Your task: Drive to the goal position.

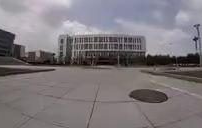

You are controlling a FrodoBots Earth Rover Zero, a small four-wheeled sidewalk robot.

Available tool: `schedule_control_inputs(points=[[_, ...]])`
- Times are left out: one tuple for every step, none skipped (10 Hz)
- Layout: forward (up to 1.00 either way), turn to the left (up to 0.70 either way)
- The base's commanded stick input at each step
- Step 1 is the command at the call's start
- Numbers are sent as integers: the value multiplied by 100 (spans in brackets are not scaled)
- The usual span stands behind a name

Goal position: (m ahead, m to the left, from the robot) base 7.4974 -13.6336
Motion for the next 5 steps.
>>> schedule_control_inputs(points=[[50,-2],[50,-2],[50,-2],[50,-2],[50,-2]])
